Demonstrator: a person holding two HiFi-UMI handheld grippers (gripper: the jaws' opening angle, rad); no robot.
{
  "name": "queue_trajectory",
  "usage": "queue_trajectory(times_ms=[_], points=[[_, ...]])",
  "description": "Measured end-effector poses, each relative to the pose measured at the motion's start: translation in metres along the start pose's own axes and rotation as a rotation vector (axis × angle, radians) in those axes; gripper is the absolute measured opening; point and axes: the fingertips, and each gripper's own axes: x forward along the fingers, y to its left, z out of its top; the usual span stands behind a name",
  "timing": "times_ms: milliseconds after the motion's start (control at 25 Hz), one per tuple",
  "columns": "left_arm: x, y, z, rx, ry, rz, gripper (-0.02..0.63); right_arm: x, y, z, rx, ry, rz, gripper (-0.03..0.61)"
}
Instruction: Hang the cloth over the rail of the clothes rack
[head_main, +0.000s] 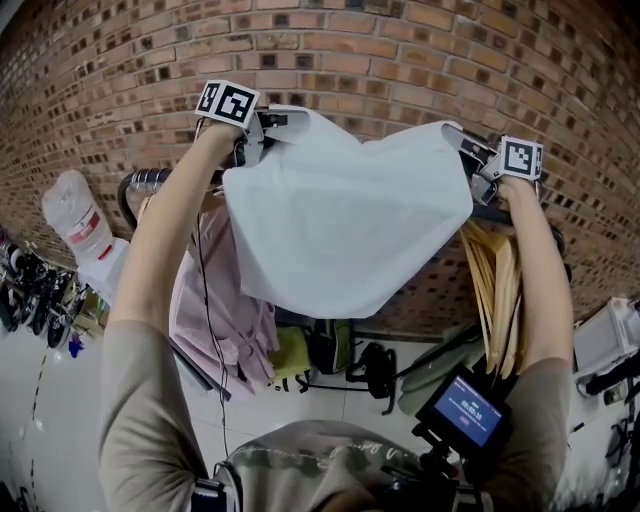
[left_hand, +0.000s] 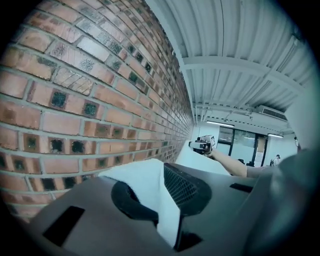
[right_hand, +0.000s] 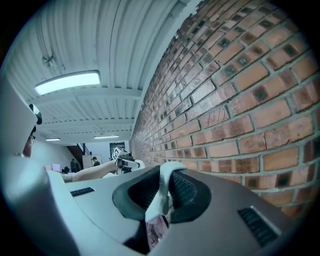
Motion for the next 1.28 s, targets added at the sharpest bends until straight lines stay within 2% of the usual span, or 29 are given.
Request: queue_trajectory(times_ms=[80, 120, 200, 280, 400, 440, 480, 600, 680, 760, 840, 880, 960, 1040, 1280], points=[[0.003, -0.003, -0.003, -0.008, 0.016, -0.016, 0.075, 0.002, 0.001, -0.003, 0.005, 0.018, 0.006, 0.025], [0.003, -0.004, -0.005, -0.013, 0.022, -0.026, 0.089, 0.003, 0.001, -0.006, 0.014, 0.030, 0.003, 0.089], [0.004, -0.007, -0.009, -0.024, 0.037, -0.050, 0.141, 0.003, -0.005, -0.013, 0.037, 0.061, -0.036, 0.165], [0.005, -0.009, -0.015, -0.029, 0.059, -0.070, 0.166, 0.002, -0.010, -0.019, 0.042, 0.086, -0.065, 0.169], [0.008, -0.016, -0.026, -0.040, 0.100, -0.121, 0.187, 0.009, 0.006, -0.022, 0.042, 0.089, 0.013, 0.256], [0.009, -0.022, -0.031, -0.048, 0.118, -0.156, 0.236, 0.011, 0.010, -0.022, 0.036, 0.092, 0.028, 0.281], [0.011, -0.027, -0.035, -0.052, 0.135, -0.187, 0.252, 0.012, 0.011, -0.024, 0.029, 0.098, 0.026, 0.305], [0.012, -0.026, -0.038, 0.015, 0.163, -0.169, 0.252, 0.007, 0.000, -0.027, 0.031, 0.109, -0.044, 0.305], [0.012, -0.025, -0.034, 0.019, 0.142, -0.161, 0.253, 0.005, 0.000, -0.022, 0.045, 0.082, -0.038, 0.305], [0.012, -0.025, -0.032, -0.028, 0.109, -0.165, 0.385, 0.002, -0.001, -0.016, 0.039, 0.052, -0.042, 0.305], [0.013, -0.023, -0.034, -0.037, 0.103, -0.153, 0.393, 0.001, -0.004, -0.012, 0.025, 0.031, -0.059, 0.308], [0.013, -0.024, -0.036, -0.034, 0.111, -0.152, 0.393, -0.002, -0.008, -0.011, 0.023, 0.023, -0.089, 0.358], [0.014, -0.024, -0.041, -0.020, 0.136, -0.140, 0.393, -0.011, -0.025, -0.009, 0.028, 0.010, -0.203, 0.407], [0.014, -0.023, -0.046, -0.015, 0.159, -0.129, 0.393, -0.018, -0.033, -0.007, 0.038, -0.009, -0.260, 0.413], [0.015, -0.023, -0.060, 0.019, 0.235, -0.133, 0.393, -0.013, -0.024, -0.008, 0.017, -0.004, -0.227, 0.413]])
